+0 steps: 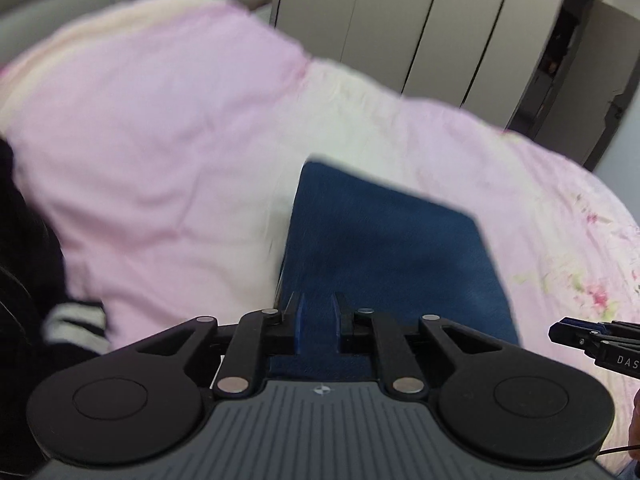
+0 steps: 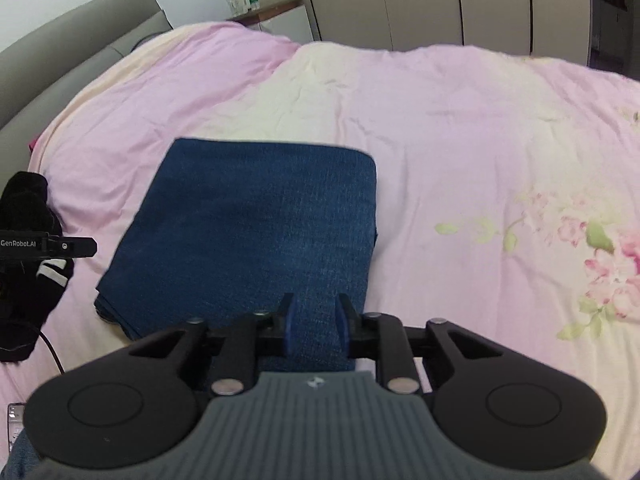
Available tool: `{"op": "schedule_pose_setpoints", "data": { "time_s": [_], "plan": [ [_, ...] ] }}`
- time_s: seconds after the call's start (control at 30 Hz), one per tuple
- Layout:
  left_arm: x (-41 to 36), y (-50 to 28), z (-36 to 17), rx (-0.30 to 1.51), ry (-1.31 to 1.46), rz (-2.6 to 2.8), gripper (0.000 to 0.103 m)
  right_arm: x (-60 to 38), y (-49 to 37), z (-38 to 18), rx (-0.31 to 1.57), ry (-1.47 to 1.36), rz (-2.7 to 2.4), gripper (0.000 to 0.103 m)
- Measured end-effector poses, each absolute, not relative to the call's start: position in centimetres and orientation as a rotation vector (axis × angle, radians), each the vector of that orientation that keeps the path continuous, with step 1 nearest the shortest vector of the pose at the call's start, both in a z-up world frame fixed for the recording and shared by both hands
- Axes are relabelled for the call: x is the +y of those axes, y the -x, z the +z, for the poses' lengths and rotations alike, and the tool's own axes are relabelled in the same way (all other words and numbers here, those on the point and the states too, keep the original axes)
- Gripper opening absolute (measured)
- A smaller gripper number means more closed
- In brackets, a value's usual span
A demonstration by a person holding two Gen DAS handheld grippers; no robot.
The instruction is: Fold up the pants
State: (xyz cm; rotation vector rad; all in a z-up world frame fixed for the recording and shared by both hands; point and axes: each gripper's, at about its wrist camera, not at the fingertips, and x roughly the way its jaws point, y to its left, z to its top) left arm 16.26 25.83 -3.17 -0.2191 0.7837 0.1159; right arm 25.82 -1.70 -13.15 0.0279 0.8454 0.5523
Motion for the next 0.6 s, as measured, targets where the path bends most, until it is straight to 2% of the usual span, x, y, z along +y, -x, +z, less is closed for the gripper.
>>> {"op": "schedule_pose_setpoints", "data": {
  "time_s": [0.1, 0.23, 0.3, 0.33, 0.4, 0.47, 0.57, 0.6],
  "plan": [
    [23.2, -13.8, 2.5, 0.681, 0.125, 0.116, 0.018, -3.1, -23.5, -8.6, 0.747, -0.02, 0.547, 0.032],
    [19.4, -9.7, 10.1, 0.547, 0.017, 0.117, 0.033, -5.1, -19.5, -2.4, 0.607, -0.011, 0.535, 0.048],
    [17.5, -7.5, 13.3, 0.508, -0.035, 0.124, 0.051, -6.2, -17.0, 0.4, 0.541, -0.01, 0.529, 0.056],
    [16.5, -6.3, 14.7, 0.492, -0.058, 0.13, 0.056, -6.7, -16.0, 1.6, 0.514, -0.01, 0.525, 0.061],
    [14.6, -4.1, 16.5, 0.46, -0.101, 0.139, 0.076, -7.8, -13.4, 3.9, 0.456, -0.009, 0.516, 0.068],
    [12.9, -1.8, 17.3, 0.436, -0.135, 0.155, 0.084, -8.7, -10.9, 5.4, 0.411, -0.012, 0.511, 0.08],
    [11.0, 1.1, 16.9, 0.397, -0.132, 0.17, 0.085, -10.2, -7.1, 6.6, 0.362, -0.034, 0.513, 0.091],
    [10.8, 1.9, 16.5, 0.387, -0.113, 0.171, 0.089, -10.6, -5.9, 6.6, 0.35, -0.044, 0.507, 0.092]
  ]
}}
